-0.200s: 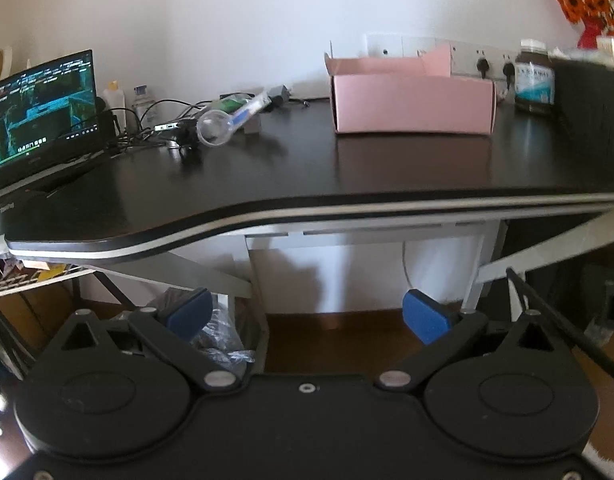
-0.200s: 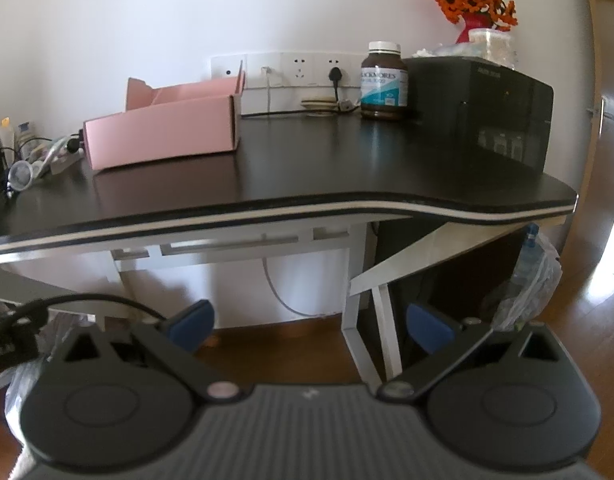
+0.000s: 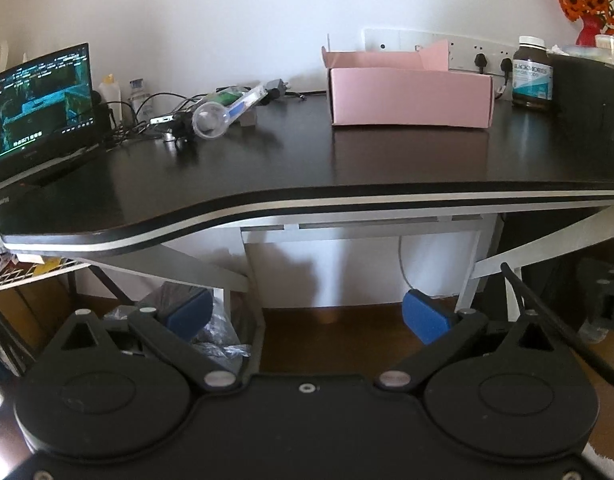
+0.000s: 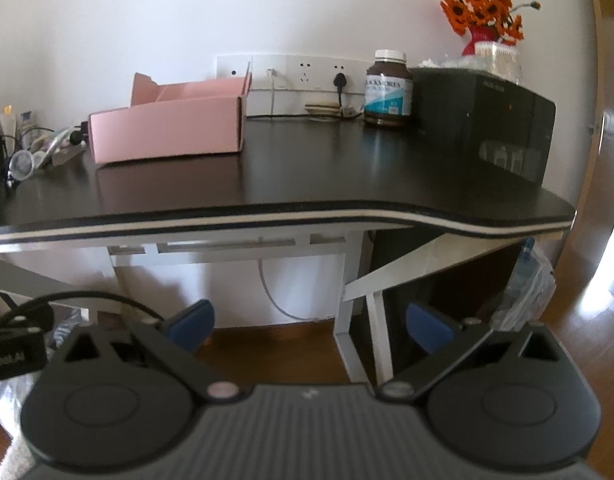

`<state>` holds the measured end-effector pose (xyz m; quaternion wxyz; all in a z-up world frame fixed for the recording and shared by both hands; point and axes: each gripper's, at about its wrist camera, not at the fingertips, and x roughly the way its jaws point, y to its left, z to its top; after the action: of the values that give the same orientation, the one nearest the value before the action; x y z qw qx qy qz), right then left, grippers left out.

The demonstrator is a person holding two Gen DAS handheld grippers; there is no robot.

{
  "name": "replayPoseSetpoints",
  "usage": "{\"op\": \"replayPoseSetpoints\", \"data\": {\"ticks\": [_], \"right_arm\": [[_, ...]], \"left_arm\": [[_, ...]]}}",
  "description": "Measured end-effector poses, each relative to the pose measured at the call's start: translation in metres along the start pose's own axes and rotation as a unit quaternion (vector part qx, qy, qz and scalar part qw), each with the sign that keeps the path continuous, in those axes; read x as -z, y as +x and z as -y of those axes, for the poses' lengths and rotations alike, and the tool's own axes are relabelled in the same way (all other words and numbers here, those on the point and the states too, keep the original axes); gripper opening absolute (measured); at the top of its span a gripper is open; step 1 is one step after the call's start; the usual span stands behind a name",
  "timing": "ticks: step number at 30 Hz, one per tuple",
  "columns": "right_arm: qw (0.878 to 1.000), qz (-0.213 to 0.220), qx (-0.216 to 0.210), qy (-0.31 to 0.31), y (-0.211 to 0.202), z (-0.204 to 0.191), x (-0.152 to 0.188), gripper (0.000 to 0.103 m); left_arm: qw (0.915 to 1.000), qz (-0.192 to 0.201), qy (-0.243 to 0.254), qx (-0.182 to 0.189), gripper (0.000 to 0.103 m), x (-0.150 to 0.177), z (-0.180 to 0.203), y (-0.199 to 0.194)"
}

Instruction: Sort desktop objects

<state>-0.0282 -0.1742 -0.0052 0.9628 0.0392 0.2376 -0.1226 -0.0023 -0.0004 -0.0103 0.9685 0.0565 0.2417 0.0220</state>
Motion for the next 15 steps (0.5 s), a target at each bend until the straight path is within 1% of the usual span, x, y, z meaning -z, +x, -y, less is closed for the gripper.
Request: {"op": "replayPoseSetpoints", "data": {"ticks": [3, 4, 6, 8, 11, 15], "right_arm": [[1.0, 0.006, -0.001, 0.002, 0.001, 0.006, 0.0, 0.102], [1.0, 0.009, -0.006, 0.006, 0.001, 0.011, 0.0, 0.102], [0.999, 0.029, -0.009, -0.012, -0.006, 0.006, -0.001, 0.102], [0.999, 0.036, -0.008, -0.015, -0.007, 0.003, 0.0, 0.102], [0.999, 0.032, -0.016, -0.015, -0.005, 0.007, -0.002, 0.102], [0.999, 0.025, -0.027, -0.008, -0.003, 0.008, -0.004, 0.102]], "left_arm": [[0.9997, -0.001, -0.024, -0.005, 0.103, -0.005, -0.009, -0.003], [0.9996, 0.003, -0.028, -0.006, 0.103, -0.006, -0.011, -0.004], [0.9995, 0.013, -0.028, -0.008, 0.103, -0.009, -0.013, -0.004], [0.9993, 0.024, -0.029, -0.01, 0.103, -0.013, -0.014, -0.004], [0.9987, 0.039, -0.029, -0.013, 0.103, -0.017, -0.017, -0.005], [0.9991, 0.036, -0.01, -0.019, 0.103, -0.019, -0.012, -0.003]]}}
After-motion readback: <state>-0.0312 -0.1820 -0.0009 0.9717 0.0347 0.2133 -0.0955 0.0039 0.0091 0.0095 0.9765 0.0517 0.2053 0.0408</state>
